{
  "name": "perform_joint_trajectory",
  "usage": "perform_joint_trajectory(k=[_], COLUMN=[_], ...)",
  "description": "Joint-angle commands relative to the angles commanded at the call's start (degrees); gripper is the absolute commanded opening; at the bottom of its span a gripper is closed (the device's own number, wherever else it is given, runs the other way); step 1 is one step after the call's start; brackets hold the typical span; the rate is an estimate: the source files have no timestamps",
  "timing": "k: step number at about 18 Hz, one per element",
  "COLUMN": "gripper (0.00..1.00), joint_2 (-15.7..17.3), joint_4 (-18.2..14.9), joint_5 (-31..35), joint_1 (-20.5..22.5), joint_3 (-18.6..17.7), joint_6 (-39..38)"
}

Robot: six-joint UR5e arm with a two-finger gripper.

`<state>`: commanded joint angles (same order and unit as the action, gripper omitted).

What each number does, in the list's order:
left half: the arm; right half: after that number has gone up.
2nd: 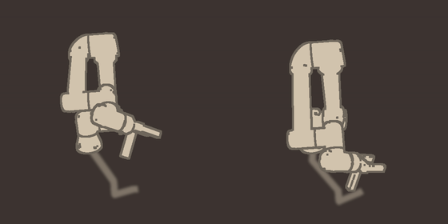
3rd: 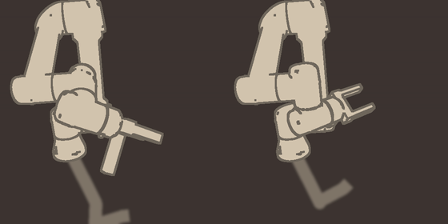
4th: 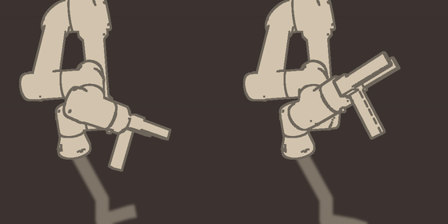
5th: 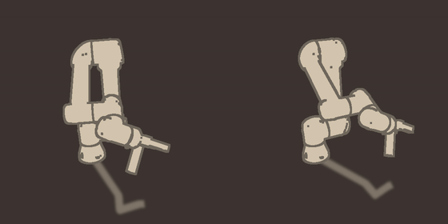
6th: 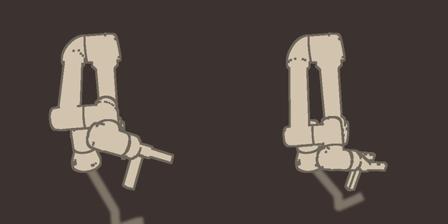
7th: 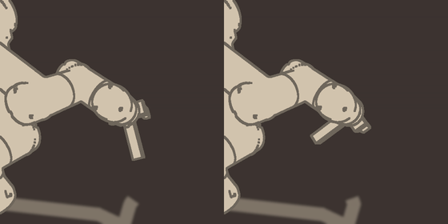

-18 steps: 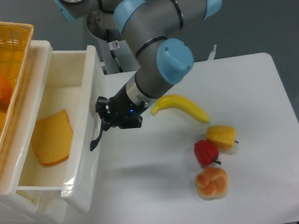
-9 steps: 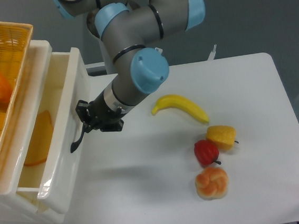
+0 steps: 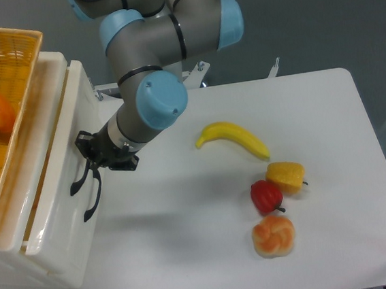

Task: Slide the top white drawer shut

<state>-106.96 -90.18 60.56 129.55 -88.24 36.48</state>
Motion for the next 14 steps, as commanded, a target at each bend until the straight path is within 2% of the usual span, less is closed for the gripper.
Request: perform_joint_trajectory(k=[9, 12, 13, 14], gripper=[0.00, 0.52, 0.61, 0.77], joint_2=[-0.96, -1.06, -1.05, -1.05], joint_4=[1.76, 2.81, 3.33, 3.95], joint_5=[-0.09, 1.05, 2.27, 3.68], joint_1=[-1.67, -0.97, -0.36, 0.52], joint_3=[0.97, 1.14, 1.14, 1.32], joint_6=[-3.00, -2.38, -2.38, -2.38])
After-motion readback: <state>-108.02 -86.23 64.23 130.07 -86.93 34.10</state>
